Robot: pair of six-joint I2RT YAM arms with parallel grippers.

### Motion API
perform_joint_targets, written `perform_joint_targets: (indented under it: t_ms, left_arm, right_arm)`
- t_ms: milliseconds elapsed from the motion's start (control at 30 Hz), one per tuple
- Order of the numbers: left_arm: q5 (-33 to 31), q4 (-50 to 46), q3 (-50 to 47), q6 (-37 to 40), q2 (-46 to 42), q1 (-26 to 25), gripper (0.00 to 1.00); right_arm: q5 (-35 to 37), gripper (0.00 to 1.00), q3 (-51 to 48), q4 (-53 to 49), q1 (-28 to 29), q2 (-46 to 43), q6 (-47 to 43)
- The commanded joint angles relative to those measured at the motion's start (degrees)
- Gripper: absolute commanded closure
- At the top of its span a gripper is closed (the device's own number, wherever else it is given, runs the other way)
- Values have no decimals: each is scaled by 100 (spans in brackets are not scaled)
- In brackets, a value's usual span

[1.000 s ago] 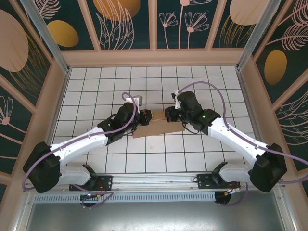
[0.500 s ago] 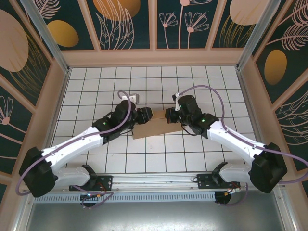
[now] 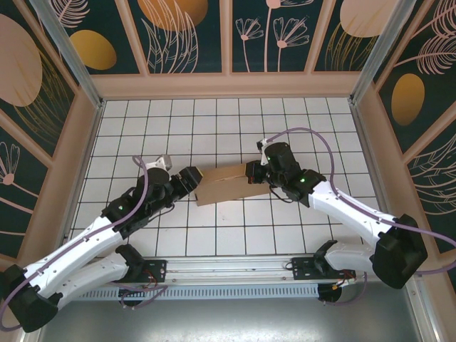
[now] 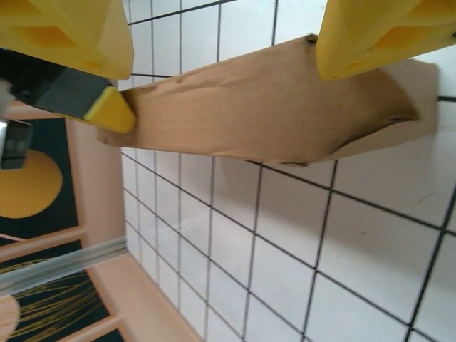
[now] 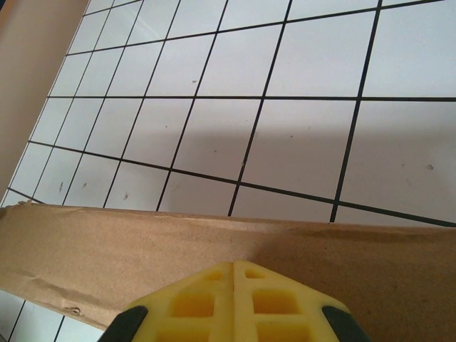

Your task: Fold the paper box

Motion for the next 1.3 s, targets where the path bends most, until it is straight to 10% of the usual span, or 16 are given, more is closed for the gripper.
perform_joint_targets:
  t_ms: [0,1267]
  left_arm:
    - [30,-65,-56,-191,-67,54,31]
    - [361,733,4,282,1031,241,33]
  right_arm:
    - [99,96,-257,-676,15,-34,90]
    - [25,96,-332,-603,197,-69,366]
